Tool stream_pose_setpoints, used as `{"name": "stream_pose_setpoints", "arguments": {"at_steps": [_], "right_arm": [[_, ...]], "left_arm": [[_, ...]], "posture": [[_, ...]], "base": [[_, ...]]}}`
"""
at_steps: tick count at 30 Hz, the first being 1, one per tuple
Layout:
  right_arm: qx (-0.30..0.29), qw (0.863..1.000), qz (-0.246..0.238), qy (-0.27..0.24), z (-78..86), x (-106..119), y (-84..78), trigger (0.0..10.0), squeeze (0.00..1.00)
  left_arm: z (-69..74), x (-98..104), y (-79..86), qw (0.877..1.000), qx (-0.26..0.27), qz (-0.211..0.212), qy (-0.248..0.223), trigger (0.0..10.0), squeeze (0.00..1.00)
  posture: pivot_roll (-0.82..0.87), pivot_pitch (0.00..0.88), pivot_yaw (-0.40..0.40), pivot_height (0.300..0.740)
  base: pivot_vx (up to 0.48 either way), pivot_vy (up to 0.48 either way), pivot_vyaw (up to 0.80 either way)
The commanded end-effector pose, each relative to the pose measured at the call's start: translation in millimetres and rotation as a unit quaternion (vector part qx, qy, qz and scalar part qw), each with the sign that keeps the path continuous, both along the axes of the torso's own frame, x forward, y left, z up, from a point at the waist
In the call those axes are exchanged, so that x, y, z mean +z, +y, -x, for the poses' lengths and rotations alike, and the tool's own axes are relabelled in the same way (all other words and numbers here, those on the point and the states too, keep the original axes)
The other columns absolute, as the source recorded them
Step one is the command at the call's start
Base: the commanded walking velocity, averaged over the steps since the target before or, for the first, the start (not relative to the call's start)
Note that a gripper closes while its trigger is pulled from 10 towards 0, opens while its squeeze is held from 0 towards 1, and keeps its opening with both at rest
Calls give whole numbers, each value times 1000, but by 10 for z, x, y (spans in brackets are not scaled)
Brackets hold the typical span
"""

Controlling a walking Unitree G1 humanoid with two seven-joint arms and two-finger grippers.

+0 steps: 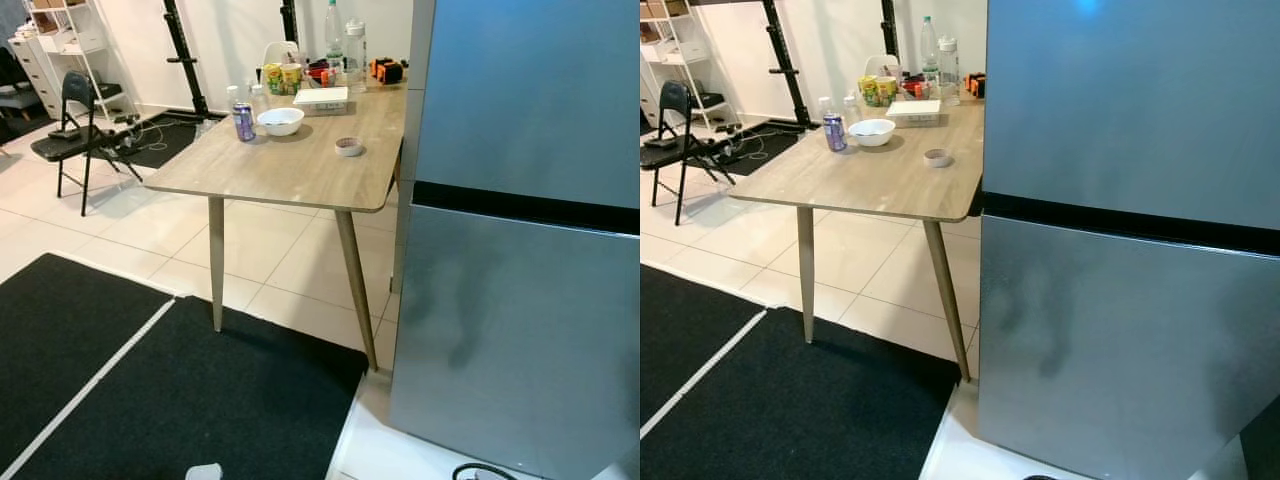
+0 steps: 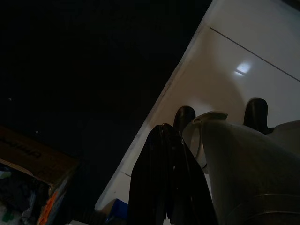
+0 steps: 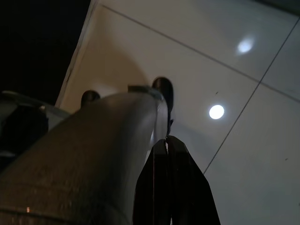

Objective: Restocking fridge

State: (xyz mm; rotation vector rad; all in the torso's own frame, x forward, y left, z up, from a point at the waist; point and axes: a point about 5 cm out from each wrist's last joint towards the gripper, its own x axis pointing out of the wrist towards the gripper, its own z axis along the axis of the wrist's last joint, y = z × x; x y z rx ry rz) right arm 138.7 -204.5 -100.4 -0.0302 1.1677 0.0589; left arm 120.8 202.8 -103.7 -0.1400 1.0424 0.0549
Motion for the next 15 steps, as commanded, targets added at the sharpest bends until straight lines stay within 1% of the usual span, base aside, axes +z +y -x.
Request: {"name": "stream_pose_setpoints", "arguments": {"at_steps": [1,8,12,15], "right_arm": [[20,1000,4,6,2,-9,43,10000,0],[21,1000,4,8,34,-19,44,10000,0],[32,999,5,10,47,-24,52,10000,0],[43,999,12,9,50,-24,47,10000,0]], "left_arm": [[6,1,22,1000,-8,-8,2,10000,0],[19,-5,12,1000,-8,-8,5,10000,0],[32,-10,11,1000,-8,-9,8,10000,0],[37,-12,9,1000,-10,-11,10,10000,0]], "posture": [[-41,0,55,740],[-41,0,55,740],[-43,0,57,740],[-44,0,56,740]], "base": [[0,0,0],[0,0,0],[0,0,0],[0,0,675]]}}
